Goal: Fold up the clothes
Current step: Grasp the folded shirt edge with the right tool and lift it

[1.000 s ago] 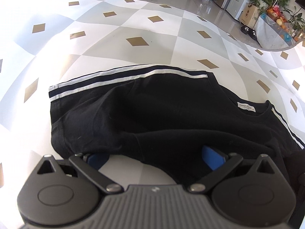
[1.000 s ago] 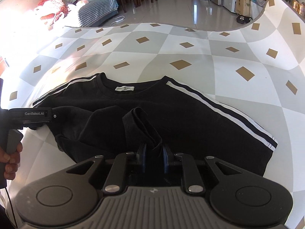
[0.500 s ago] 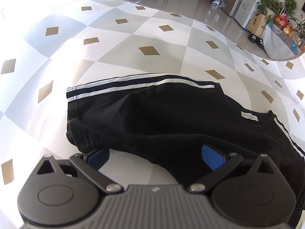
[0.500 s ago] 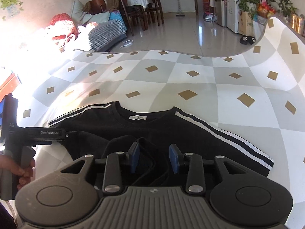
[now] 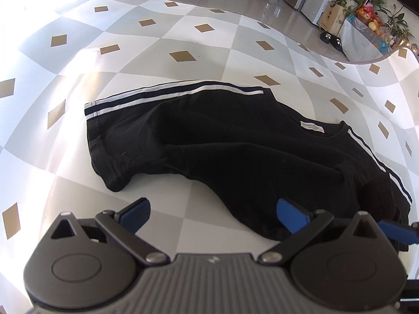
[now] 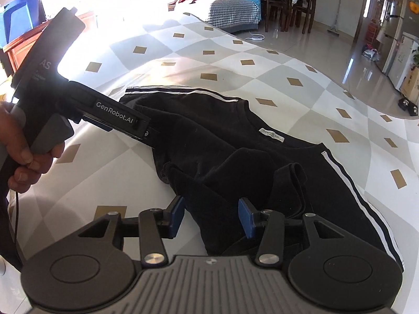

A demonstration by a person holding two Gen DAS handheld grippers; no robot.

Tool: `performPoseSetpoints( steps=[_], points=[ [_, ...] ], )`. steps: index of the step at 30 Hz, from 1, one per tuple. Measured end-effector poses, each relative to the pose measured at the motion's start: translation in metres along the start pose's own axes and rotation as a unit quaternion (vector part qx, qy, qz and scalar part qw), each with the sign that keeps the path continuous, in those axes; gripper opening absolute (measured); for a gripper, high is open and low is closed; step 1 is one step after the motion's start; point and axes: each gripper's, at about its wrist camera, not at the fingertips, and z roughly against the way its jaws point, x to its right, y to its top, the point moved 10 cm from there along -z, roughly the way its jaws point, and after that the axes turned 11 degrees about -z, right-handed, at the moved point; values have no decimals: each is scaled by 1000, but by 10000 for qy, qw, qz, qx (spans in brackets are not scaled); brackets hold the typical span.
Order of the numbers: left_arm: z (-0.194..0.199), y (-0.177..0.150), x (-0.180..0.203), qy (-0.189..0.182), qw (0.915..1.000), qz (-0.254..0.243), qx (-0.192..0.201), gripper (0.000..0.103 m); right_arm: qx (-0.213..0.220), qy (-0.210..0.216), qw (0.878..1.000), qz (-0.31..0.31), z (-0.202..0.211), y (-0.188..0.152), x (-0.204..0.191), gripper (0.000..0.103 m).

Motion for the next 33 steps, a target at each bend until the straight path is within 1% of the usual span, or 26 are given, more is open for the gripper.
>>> performPoseSetpoints(
  steps=[3,8,9,10,13,15,17,20,23,26,30,31,33],
  points=[
    [1,-1,2,18,9999,-120,-15,103,-27,-75,9997,211,-8,-3,-3,45],
    [3,-4,-2,-16,9999,-98,-76,103,4,-337,9961,818,-19,-7,-12,45],
    [4,-5,-3,-25,9999,-110,-80,103,-12,-367,9956,868,-21,-8,-13,43],
    [5,-6,-3,-31,9999,-129,-85,103,-7,-411,9953,876,-22,-8,-12,31],
    [7,-9,-4,-81,9998,-140,-101,103,51,-441,9963,732,-20,-2,-8,11],
    [10,-11,-4,-180,9997,-109,-97,103,140,-379,9975,576,-15,3,-7,4],
    [13,-12,-4,-327,9994,-28,-80,103,248,-346,9979,493,-10,9,-8,3],
    [19,-12,0,-721,9971,233,-16,103,357,-114,9992,139,1,18,-7,3],
    [22,-18,9,-1230,9908,571,-35,103,436,-35,9990,26,9,23,-8,3],
    [20,-24,21,-1584,9843,773,-101,103,469,83,9988,-69,16,25,-11,3],
    [18,-29,38,-1998,9746,990,-187,103,422,368,9984,-89,23,23,-21,2],
    [17,-30,41,-2065,9729,1020,-196,103,364,394,9986,-15,23,20,-24,2],
    [15,-31,46,-2124,9712,1057,-209,103,328,204,9991,196,22,15,-23,2]
  ],
)
